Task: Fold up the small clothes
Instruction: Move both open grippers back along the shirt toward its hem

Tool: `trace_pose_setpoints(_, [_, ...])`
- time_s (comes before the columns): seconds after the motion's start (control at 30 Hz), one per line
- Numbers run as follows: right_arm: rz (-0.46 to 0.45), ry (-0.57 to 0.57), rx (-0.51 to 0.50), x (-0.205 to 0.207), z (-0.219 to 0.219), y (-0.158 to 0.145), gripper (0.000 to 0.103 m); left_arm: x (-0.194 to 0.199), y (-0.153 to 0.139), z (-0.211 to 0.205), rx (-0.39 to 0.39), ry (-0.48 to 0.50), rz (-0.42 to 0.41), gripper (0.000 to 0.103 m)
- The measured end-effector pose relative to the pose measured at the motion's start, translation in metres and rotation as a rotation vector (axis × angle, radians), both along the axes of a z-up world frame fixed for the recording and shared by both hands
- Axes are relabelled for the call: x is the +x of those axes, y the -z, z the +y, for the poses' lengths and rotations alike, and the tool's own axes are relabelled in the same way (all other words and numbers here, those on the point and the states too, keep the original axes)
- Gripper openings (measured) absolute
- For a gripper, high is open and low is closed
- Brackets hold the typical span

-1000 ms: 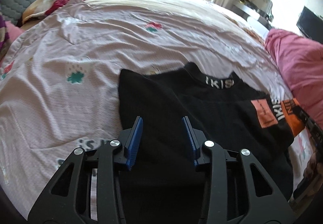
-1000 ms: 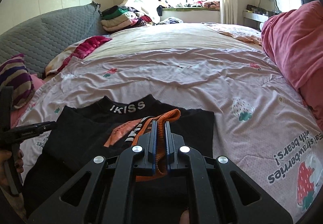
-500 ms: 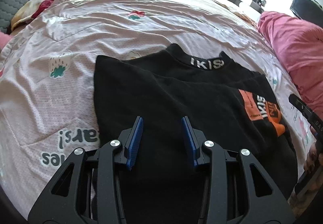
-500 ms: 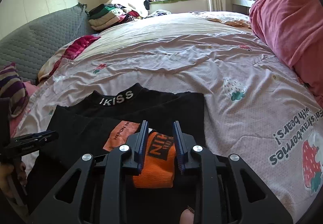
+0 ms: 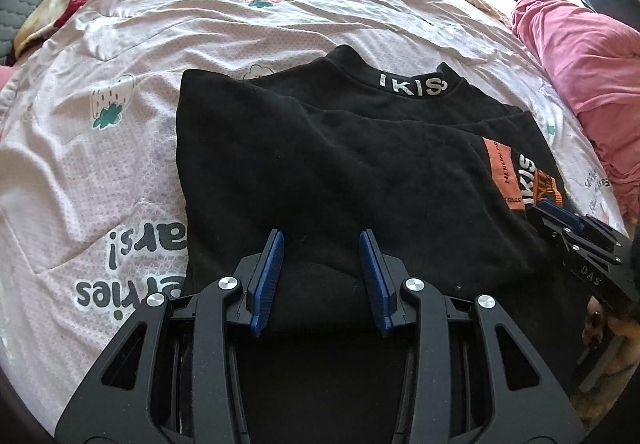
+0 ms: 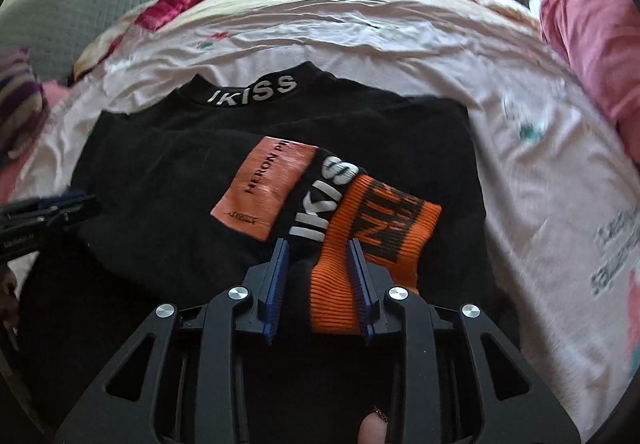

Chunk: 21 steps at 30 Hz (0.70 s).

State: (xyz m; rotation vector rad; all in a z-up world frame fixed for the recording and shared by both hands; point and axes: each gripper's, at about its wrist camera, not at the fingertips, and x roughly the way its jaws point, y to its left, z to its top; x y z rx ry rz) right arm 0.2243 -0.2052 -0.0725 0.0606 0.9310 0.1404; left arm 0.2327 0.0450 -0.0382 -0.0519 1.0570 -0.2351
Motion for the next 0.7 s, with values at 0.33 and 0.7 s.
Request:
trace_pose_setpoints(0.33, [-0.046,0.001,0.008,-0.014,0.004,-0.015,0.038,-0.002,-0.003,0.000,-0.004,-0.002,-0.001,0.032])
trace_pose_setpoints(0.7, [-0.101,0.016,0.056,-0.031,0.008,-0.038,0.064,-0.009,-0.012,0.002,-0.014,-0.008,-0.009,0.039])
